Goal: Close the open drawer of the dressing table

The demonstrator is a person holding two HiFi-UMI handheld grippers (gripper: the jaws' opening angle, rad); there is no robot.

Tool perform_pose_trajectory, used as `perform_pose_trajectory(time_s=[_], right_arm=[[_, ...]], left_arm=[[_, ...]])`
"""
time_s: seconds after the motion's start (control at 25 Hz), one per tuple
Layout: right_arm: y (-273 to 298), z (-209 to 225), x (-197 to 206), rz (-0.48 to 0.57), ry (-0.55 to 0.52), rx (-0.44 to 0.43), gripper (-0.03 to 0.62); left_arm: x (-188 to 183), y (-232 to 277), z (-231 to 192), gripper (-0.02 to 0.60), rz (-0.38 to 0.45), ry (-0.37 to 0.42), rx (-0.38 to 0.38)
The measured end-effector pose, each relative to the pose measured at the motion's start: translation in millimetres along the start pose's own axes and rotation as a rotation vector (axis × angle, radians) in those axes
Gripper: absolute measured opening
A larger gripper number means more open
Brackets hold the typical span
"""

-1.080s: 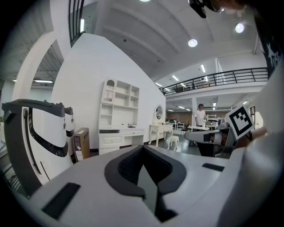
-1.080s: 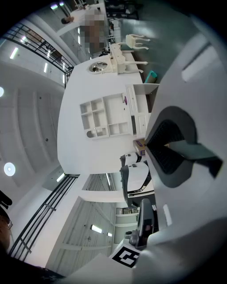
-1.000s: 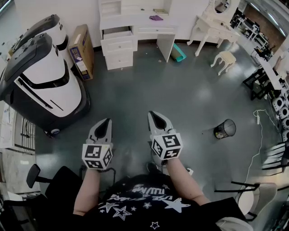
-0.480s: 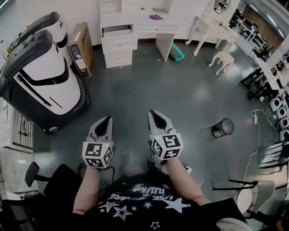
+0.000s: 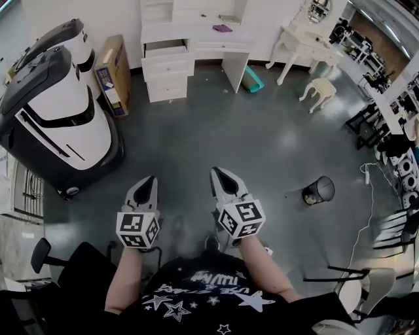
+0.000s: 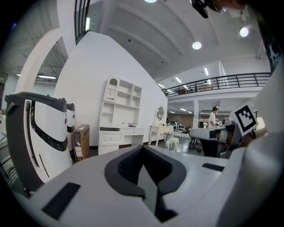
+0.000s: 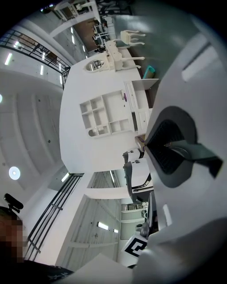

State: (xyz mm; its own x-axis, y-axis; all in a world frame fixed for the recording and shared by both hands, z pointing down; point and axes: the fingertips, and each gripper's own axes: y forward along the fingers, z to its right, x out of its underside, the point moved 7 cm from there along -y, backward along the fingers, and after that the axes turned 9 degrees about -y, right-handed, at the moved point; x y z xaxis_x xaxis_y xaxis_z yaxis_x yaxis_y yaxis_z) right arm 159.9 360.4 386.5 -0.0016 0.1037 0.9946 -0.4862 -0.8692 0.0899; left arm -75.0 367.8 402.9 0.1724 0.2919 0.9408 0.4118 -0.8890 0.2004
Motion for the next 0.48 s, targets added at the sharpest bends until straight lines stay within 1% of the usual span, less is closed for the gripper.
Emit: perform_pose_trajectory(time_s=[0.12,0.32,0.48], right_arm=[[5,17,2,-0.003,0.015,-0.011,0.003],[14,49,6,-0.017,0.033,-0.04,0.003],[19,77,13,-0.03,0.048,-0.051,0.003]], left_arm=[[-1,13,13,0.009,-0.002,0.006,0.001],[-1,37,30,0.009,-0.002,-0.009,-0.035],[-3,50,38,0.009,0.023,-0.01,-0.093]])
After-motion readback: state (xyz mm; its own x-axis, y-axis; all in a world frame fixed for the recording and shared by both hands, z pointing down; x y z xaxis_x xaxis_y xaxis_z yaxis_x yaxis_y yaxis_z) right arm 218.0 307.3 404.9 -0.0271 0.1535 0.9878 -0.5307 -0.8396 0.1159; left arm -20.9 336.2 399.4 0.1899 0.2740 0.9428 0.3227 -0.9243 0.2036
